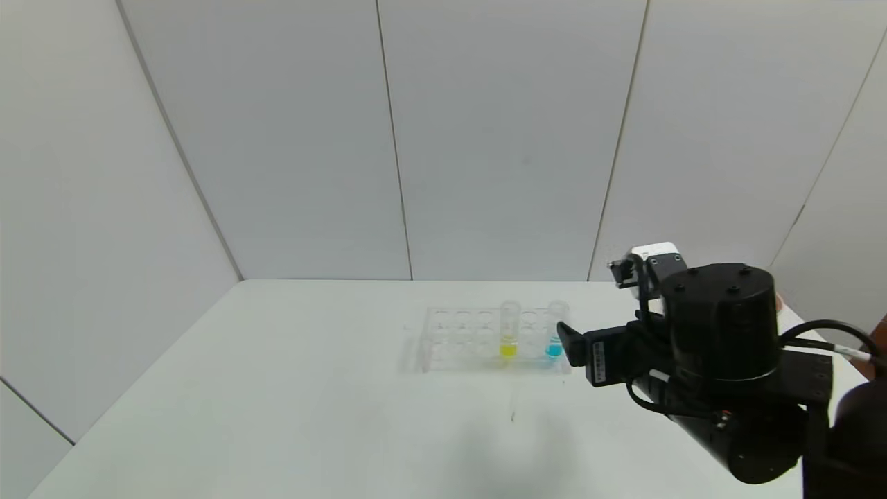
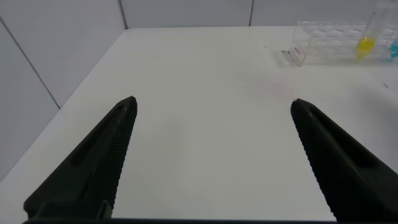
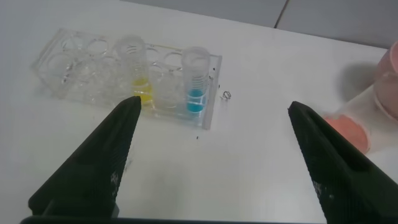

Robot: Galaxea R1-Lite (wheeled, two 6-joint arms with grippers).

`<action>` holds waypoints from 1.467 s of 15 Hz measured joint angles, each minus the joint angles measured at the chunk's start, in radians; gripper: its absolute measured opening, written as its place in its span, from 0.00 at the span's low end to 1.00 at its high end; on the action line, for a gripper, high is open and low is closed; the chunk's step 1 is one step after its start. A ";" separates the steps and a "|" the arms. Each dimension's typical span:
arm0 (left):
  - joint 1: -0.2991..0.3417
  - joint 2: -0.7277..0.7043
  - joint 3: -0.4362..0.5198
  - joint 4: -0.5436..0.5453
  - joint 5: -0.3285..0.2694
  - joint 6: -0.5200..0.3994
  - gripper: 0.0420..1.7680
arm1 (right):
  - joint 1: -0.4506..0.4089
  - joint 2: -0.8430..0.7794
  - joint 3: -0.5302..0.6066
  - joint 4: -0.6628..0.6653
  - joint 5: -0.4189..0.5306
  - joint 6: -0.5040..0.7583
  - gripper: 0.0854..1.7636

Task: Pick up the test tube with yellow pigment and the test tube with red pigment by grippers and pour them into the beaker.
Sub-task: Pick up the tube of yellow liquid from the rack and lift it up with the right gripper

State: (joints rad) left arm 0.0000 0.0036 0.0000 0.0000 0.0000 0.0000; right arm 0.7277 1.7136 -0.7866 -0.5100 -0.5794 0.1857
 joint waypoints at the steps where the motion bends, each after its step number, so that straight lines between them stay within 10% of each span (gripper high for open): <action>1: 0.000 0.000 0.000 0.000 0.000 0.000 1.00 | 0.013 0.029 -0.019 0.000 -0.018 0.000 0.96; 22: 0.000 0.000 0.000 0.000 0.000 0.000 1.00 | 0.149 0.425 -0.370 0.025 -0.265 0.202 0.97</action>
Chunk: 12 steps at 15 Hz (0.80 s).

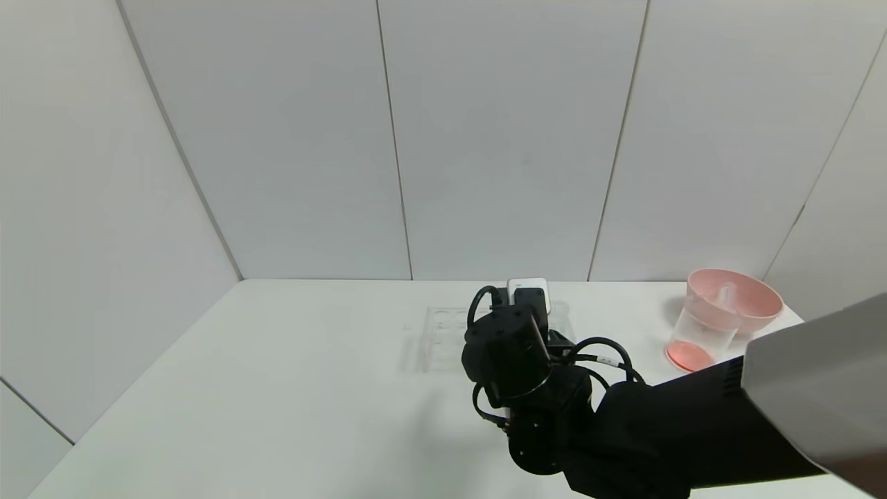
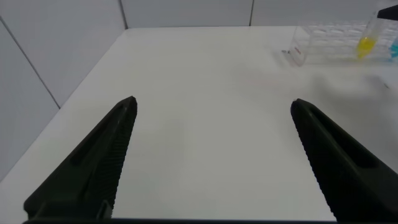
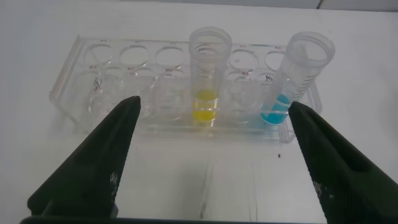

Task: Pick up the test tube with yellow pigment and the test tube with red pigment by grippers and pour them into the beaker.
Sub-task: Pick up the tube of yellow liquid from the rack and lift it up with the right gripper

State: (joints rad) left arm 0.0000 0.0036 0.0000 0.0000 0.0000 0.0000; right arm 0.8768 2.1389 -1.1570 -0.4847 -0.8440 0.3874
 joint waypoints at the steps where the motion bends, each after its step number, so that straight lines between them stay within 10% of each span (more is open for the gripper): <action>1: 0.000 0.000 0.000 0.000 0.000 0.000 1.00 | -0.004 0.015 -0.019 0.000 -0.017 0.001 0.97; 12: 0.000 0.000 0.000 0.000 0.000 0.000 1.00 | -0.041 0.124 -0.161 0.042 -0.023 0.006 0.97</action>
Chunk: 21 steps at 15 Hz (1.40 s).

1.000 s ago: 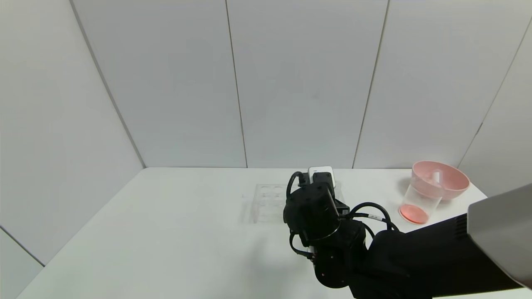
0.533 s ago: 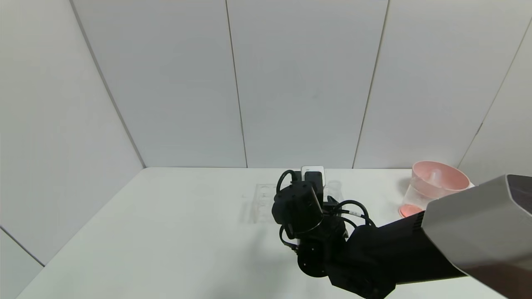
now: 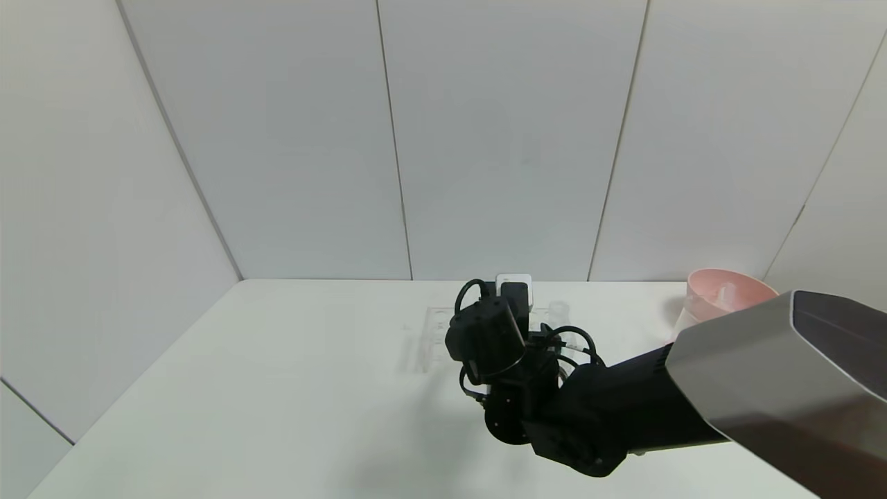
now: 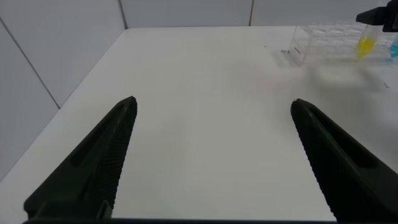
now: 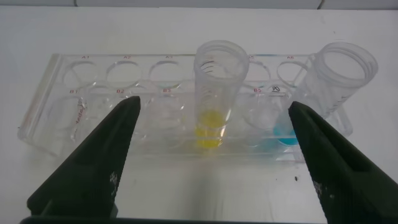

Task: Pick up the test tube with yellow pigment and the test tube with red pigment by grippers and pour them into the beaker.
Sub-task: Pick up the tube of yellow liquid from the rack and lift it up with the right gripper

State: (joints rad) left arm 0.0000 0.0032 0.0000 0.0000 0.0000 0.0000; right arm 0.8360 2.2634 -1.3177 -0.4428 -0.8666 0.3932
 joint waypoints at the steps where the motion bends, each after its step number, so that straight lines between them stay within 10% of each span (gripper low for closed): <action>1: 0.000 0.000 0.000 0.000 0.000 0.000 1.00 | -0.005 0.006 -0.007 0.000 0.000 0.001 0.97; 9: 0.000 0.000 0.000 0.000 0.000 0.000 1.00 | -0.018 0.048 -0.041 0.000 0.001 0.001 0.95; 17: 0.000 0.000 0.000 0.000 0.000 0.000 1.00 | -0.024 0.066 -0.059 0.001 0.001 0.009 0.24; 21: 0.000 0.000 0.000 0.000 0.000 0.000 1.00 | -0.026 0.067 -0.063 0.001 0.000 0.016 0.24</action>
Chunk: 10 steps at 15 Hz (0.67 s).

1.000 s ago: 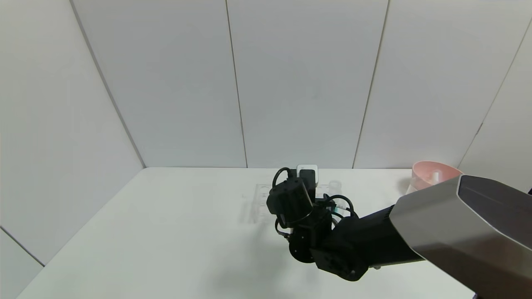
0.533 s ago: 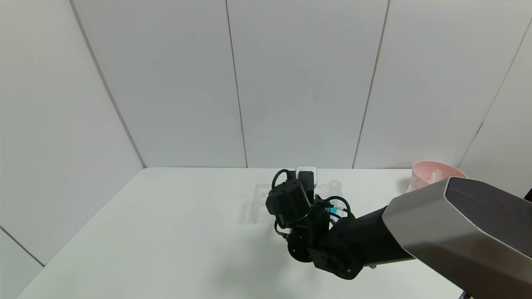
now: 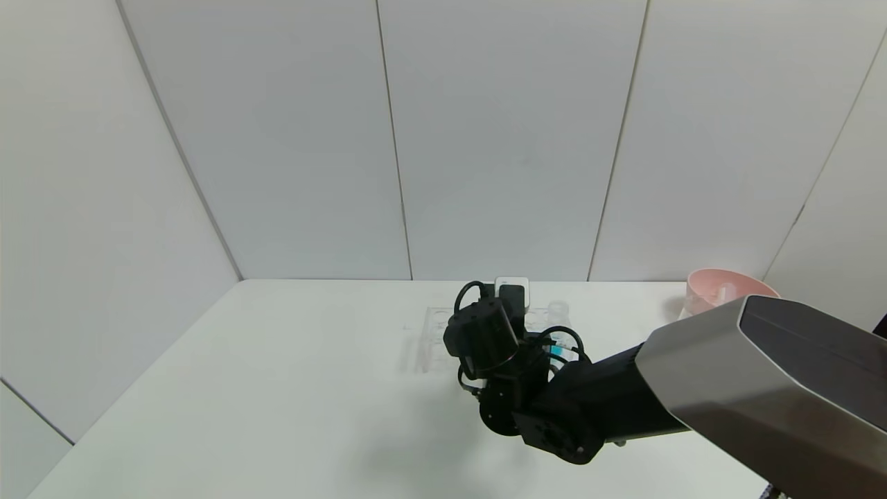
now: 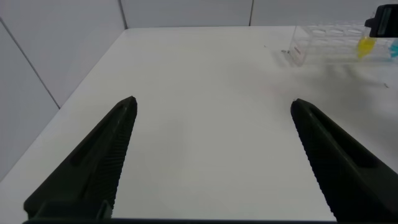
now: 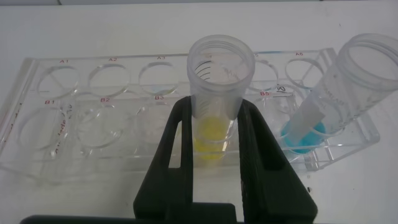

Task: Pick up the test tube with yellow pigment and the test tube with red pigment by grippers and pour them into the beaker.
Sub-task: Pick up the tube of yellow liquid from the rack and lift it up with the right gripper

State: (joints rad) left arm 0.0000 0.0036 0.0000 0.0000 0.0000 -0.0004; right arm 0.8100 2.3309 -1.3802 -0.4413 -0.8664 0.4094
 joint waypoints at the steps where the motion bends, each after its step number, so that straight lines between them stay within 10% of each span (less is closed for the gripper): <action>1: 0.000 0.000 0.000 0.000 0.000 0.000 1.00 | -0.001 0.000 0.000 -0.001 0.000 0.000 0.24; 10: 0.000 0.000 0.000 0.000 0.000 0.000 1.00 | -0.014 -0.004 0.006 -0.001 -0.002 0.006 0.24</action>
State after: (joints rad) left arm 0.0000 0.0036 0.0000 0.0000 0.0000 -0.0004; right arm 0.7955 2.3268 -1.3738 -0.4428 -0.8683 0.4155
